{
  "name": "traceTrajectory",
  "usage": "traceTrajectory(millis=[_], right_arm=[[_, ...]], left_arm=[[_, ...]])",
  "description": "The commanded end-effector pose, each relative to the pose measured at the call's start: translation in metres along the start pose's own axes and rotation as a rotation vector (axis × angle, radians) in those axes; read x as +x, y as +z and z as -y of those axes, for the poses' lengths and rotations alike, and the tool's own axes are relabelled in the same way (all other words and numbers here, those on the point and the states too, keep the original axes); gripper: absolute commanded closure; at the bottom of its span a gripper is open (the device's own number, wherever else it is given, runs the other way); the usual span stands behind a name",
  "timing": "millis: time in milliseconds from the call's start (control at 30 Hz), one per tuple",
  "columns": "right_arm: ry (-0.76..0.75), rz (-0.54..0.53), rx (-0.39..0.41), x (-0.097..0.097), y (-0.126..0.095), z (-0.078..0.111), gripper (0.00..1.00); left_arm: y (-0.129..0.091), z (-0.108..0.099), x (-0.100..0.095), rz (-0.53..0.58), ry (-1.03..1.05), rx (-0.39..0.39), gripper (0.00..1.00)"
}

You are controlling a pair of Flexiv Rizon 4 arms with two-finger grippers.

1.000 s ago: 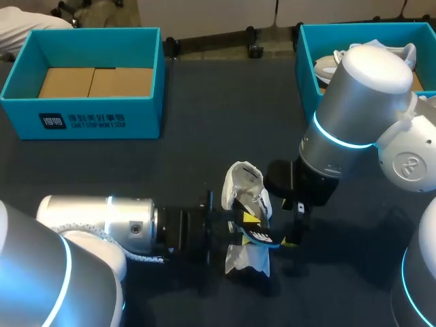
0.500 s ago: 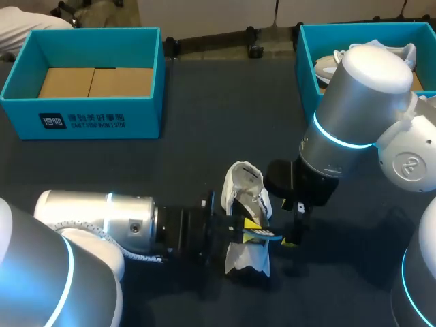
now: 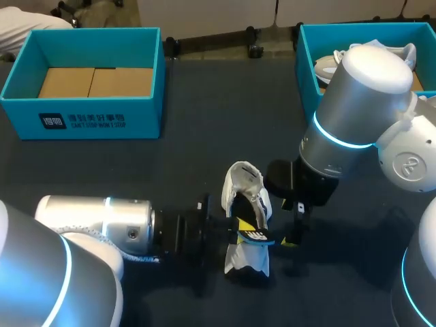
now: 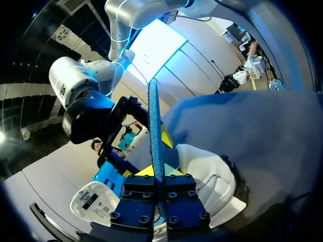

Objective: Take the shoe out of the shoebox, open the shoe tongue, remove and reinsert the insole, then place the shoe into the shoebox

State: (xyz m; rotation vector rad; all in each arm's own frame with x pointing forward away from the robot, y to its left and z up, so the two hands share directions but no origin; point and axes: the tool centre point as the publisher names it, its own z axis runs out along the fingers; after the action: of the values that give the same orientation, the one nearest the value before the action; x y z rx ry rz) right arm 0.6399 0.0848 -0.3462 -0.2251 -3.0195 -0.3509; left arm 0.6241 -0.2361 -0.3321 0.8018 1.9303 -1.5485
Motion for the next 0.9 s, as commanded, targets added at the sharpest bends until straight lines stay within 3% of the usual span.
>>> traceTrajectory(millis=[33, 467, 500, 567, 633, 900], right_arm=[[0.0, 0.001, -0.001, 0.001, 0.001, 0.001, 0.0], [0.0, 0.001, -0.001, 0.001, 0.001, 0.001, 0.0], [0.0, 0.001, -0.001, 0.001, 0.001, 0.001, 0.0], [0.0, 0.001, -0.001, 0.001, 0.001, 0.001, 0.0], [0.0, 0.001, -0.001, 0.001, 0.001, 0.001, 0.0], [0.0, 0.001, -0.001, 0.001, 0.001, 0.001, 0.0]], left_arm=[[0.004, -0.006, 0.0, -0.003, 0.029, 0.003, 1.0], [0.004, 0.0, 0.0, -0.007, 0.035, 0.003, 1.0], [0.003, 0.001, 0.0, -0.006, 0.028, 0.007, 0.97], [0.001, 0.004, 0.001, -0.001, 0.021, 0.012, 0.81], [0.0, 0.005, 0.0, 0.004, 0.004, 0.018, 0.76], [-0.008, 0.017, -0.006, 0.02, -0.067, 0.034, 0.81]])
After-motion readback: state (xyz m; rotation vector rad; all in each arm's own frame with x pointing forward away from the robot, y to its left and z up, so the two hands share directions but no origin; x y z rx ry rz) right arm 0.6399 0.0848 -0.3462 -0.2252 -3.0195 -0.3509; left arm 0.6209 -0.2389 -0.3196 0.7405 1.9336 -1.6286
